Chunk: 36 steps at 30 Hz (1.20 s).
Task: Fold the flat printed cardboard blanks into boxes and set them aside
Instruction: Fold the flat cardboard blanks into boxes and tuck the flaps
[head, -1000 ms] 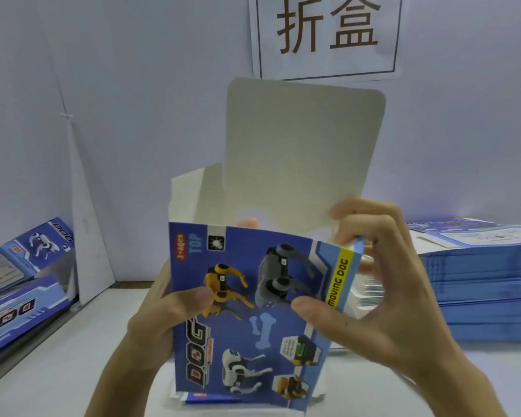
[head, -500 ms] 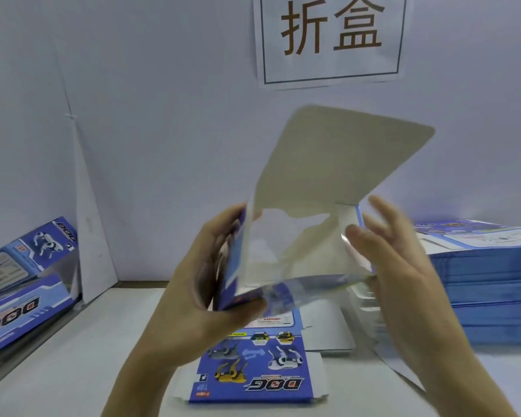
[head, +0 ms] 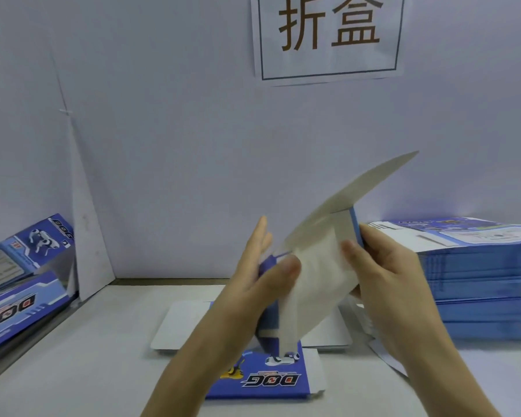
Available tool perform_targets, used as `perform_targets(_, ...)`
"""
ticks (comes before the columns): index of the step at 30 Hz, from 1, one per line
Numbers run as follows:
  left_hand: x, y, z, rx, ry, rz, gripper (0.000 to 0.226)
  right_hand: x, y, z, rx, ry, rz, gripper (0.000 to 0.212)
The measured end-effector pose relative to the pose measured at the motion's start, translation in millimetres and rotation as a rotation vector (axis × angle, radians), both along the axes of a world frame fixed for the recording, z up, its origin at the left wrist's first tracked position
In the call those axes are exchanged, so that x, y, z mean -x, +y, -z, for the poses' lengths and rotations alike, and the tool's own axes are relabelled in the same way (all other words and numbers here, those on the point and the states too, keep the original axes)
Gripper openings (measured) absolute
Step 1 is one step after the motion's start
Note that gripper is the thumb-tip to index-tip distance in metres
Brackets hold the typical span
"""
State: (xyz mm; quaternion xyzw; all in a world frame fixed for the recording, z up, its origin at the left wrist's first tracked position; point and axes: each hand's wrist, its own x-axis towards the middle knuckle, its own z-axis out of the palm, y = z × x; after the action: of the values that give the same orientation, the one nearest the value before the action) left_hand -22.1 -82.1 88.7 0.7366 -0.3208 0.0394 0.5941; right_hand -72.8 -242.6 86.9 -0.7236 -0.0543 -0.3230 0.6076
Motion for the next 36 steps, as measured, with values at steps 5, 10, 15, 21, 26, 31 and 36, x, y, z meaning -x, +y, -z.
perform_targets(5, 30.5, 3.2, 9.1, 0.067, 0.147, 0.141, 0.107, 3.1, -2.0, -5.0, 0.002, -0.035, 0.069, 0.018)
perform_targets(10, 26.7, 4.2, 6.1, 0.176, 0.072, -0.069, 0.068, 5.1, 1.7, -5.2, 0.070, -0.040, 0.100, 0.022)
perform_targets(15, 19.8, 6.1, 9.4, 0.001, -0.107, -0.533, 0.029, 14.7, 9.8, -9.7, 0.297, -0.130, 0.193, 0.043)
perform_targets(21, 24.6, 6.5, 8.1, -0.059, 0.263, -0.283, 0.037, 9.2, 13.6, -4.9, 0.340, -0.082, 0.373, 0.031)
perform_targets(26, 30.4, 9.8, 5.4, -0.169, 0.401, -0.194, 0.012, 12.4, 15.9, -8.5, 0.354, -0.121, 0.409, 0.027)
perform_targets(31, 22.0, 11.3, 2.2, 0.010, 0.093, -0.554, 0.009, 6.4, 14.5, -2.6, 0.528, -0.059, 0.431, 0.026)
perform_targets(36, 22.1, 16.6, 1.4, 0.005, -0.025, -0.506, 0.027, 2.5, 4.8, -1.4, 0.259, 0.140, 0.206, 0.008)
